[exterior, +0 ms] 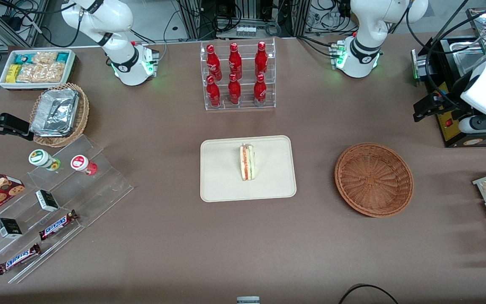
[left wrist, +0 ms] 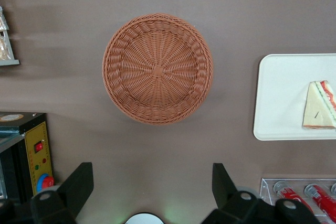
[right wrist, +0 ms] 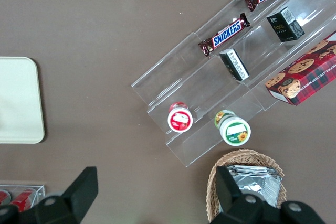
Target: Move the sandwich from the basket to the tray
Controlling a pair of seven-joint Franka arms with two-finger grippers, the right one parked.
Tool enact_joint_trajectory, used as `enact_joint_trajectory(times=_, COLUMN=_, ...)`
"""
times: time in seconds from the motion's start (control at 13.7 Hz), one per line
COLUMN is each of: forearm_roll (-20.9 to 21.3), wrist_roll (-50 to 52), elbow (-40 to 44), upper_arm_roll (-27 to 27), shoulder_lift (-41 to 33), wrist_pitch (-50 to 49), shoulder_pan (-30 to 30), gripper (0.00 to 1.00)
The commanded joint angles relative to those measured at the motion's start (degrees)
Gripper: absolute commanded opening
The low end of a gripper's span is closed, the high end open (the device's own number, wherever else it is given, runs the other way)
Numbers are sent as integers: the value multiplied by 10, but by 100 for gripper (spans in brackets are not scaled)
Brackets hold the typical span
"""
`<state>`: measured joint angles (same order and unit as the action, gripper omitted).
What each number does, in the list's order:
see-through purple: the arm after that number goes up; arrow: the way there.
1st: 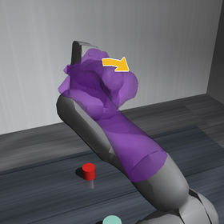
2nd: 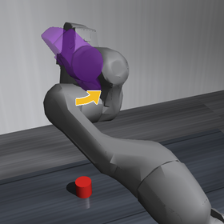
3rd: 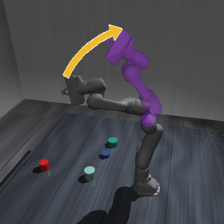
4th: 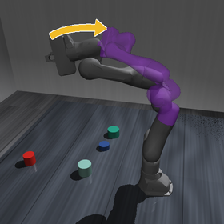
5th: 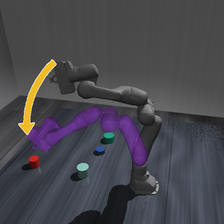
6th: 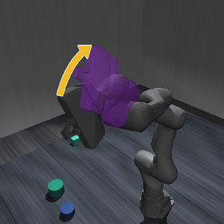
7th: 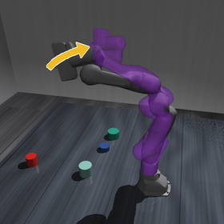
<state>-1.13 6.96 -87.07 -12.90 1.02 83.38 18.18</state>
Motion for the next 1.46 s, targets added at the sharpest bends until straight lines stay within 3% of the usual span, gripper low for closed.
enact_joint_trajectory(times=0.0, forearm_roll=6, wrist_roll=-16, elbow=-13, upper_arm_roll=2, shoulder_lift=-16, wrist_pitch=-8, shoulder_pan=-3, gripper=100)
enact_joint_trajectory(times=0.37, forearm_roll=6, wrist_roll=-18, elbow=-20, upper_arm_roll=-19, shoulder_lift=-28, wrist_pitch=-12, shoulder_pan=-5, gripper=100)
enact_joint_trajectory(times=0.44, forearm_roll=6, wrist_roll=-31, elbow=-31, upper_arm_roll=-13, shoulder_lift=-37, wrist_pitch=-10, shoulder_pan=-31, gripper=100)
enact_joint_trajectory(times=0.95, forearm_roll=5, wrist_roll=-66, elbow=-35, upper_arm_roll=150, shoulder_lift=-40, wrist_pitch=-10, shoulder_pan=-203, gripper=100)
enact_joint_trajectory(times=1.39, forearm_roll=3, wrist_roll=-67, elbow=-24, upper_arm_roll=153, shoulder_lift=-31, wrist_pitch=-10, shoulder_pan=-189, gripper=100)
